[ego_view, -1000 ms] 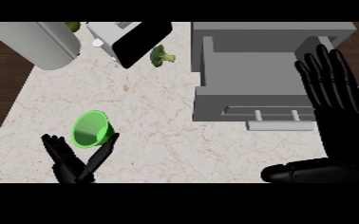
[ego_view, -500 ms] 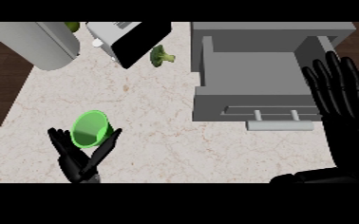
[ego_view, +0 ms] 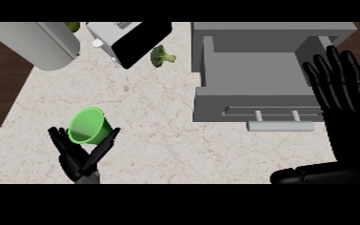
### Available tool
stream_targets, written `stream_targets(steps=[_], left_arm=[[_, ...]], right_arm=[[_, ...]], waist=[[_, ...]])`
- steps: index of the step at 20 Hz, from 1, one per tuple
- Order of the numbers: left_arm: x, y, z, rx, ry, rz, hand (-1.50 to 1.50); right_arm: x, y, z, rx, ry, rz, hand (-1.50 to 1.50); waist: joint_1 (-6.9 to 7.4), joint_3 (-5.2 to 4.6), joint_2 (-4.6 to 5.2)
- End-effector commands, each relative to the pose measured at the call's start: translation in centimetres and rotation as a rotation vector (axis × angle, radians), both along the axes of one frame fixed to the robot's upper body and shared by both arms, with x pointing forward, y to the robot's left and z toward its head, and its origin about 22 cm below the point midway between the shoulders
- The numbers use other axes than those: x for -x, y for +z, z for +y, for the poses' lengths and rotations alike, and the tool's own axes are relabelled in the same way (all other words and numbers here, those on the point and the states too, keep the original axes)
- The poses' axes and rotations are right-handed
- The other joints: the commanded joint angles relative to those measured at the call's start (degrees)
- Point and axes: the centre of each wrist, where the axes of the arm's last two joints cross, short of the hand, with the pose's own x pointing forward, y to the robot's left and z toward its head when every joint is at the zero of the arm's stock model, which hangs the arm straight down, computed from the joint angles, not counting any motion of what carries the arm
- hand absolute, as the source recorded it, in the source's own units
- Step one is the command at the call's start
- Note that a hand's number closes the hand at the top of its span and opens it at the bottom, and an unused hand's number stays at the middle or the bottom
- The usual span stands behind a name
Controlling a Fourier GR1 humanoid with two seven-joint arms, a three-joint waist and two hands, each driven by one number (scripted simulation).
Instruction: Pick up the cup, place it into the drawer and close the drawer
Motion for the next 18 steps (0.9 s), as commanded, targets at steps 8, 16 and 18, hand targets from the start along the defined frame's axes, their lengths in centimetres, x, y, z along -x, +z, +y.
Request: stream_targets(steps=[8,16,18], left_arm=[[-1.4,-0.6,0.6,0.078,-0.119,-0.179,1.50],[0.0,-2.0,0.1,-0.041,-0.102,-0.212,1.50],[-1.6,-0.6,0.0,-0.052,-0.214,-0.223,1.50]], right_arm=[[-0.1,0.9,-0.5,-0.013,-0.015,0.008,-1.50],[-1.1,0.3,0.3,0.013,-0.006,0.015,-1.50],[1.3,-0.8,-1.2,-0.002,-0.006,-0.001,-1.50]], waist=[[-0.07,-0.02,0.00],[-0.01,-0.03,0.09],[-0.28,0.02,-0.06]])
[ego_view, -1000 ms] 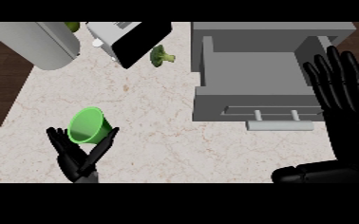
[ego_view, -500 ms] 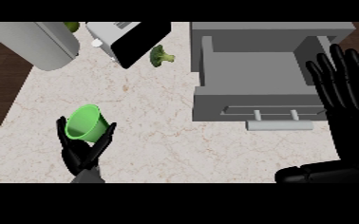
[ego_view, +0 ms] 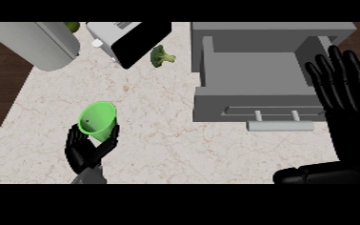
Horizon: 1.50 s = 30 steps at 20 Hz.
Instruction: Pick up the cup, place it into the drawer and close the drawer
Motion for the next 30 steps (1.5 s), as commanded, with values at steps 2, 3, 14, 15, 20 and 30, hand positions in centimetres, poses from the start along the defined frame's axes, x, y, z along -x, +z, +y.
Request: stream_targets(steps=[2,3,14,15,20,30], left_arm=[[-1.3,1.4,3.2,-0.098,-0.244,-0.078,1.50],[-2.0,1.7,1.3,-0.080,-0.361,-0.066,1.50],[-4.5,5.5,3.6,-0.120,-0.638,-0.253,1.50],[-4.6,5.2,0.4,-0.104,-0.678,-0.272,1.50],[-7.1,10.1,1.0,-0.181,-0.768,-0.270,1.50],[-7.7,20.6,-5.3,-0.131,-0.849,-0.332,1.50]], right_arm=[[0.1,0.3,-0.1,0.003,0.002,-0.018,-1.50],[0.1,-0.6,0.3,0.003,0.003,0.003,-1.50],[0.0,-0.4,0.2,0.002,0.012,0.006,-1.50],[-1.1,-1.2,-1.4,0.006,-0.013,0.004,-1.50],[-0.2,-0.4,-0.4,0.008,-0.001,0.015,-1.50],[0.8,-0.9,-0.7,0.008,-0.014,0.017,-1.50]], waist=[[-0.57,-0.03,0.12],[-0.46,0.03,0.00],[0.51,0.07,-0.19],[0.61,0.10,-0.13],[0.42,0.09,-0.20],[0.32,0.07,-0.22]])
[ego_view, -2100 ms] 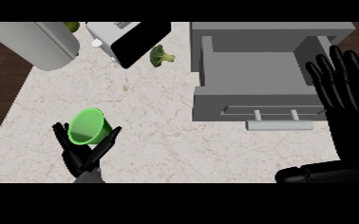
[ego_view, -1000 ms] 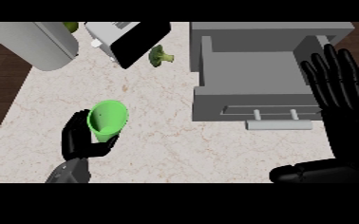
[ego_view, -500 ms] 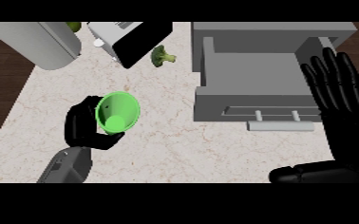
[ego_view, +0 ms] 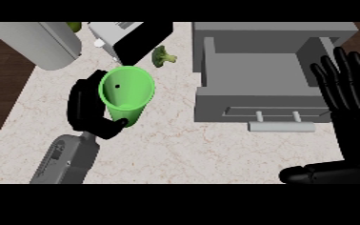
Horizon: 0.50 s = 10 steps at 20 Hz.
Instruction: Pick up the cup, place it into the drawer and close the drawer
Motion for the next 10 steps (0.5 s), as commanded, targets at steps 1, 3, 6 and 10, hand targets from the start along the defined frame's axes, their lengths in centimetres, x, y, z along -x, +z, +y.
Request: stream_targets(steps=[1,3,6,10], left_arm=[[-1.9,4.4,-2.8,0.013,-0.023,0.003,1.50],[-0.8,6.2,-4.2,0.018,-0.003,-0.018,1.50],[-3.8,9.3,-4.6,-0.018,-0.036,-0.045,1.50],[-5.1,11.8,-7.6,-0.060,-0.031,-0.055,1.50]], right_arm=[[0.8,0.2,-0.2,-0.007,0.006,-0.009,-1.50],[1.4,0.0,-0.6,0.008,0.005,-0.010,-1.50],[0.8,0.1,1.6,-0.003,0.004,-0.014,-1.50],[-0.9,1.9,0.1,0.011,0.015,-0.024,-1.50]], waist=[[-0.51,-0.02,0.11],[-0.39,-0.01,0.02],[-0.70,-0.04,0.15],[-0.72,-0.04,0.22]])
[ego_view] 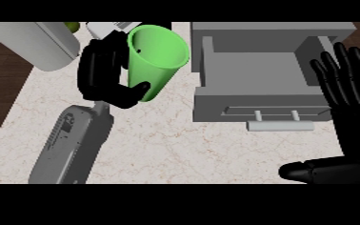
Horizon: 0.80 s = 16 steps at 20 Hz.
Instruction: Pick up the cup, place it into the drawer and close the drawer
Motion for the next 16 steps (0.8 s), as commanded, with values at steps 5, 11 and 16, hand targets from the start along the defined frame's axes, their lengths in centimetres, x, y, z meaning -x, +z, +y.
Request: stream_targets(steps=[5,11,16], left_arm=[[-3.3,6.6,-3.2,-0.064,0.006,0.012,1.50],[-5.1,6.5,-7.3,-0.103,0.007,0.026,1.50],[-5.4,7.6,-9.7,-0.167,-0.023,0.060,1.50]], right_arm=[[0.3,-0.8,1.2,0.016,0.006,0.002,-1.50],[-0.2,-0.2,-0.6,0.004,-0.002,0.002,-1.50],[0.0,0.0,1.7,-0.002,-0.016,-0.019,-1.50]], waist=[[-0.23,-0.01,0.07],[-0.53,-0.01,0.16],[-0.28,-0.02,0.11]])
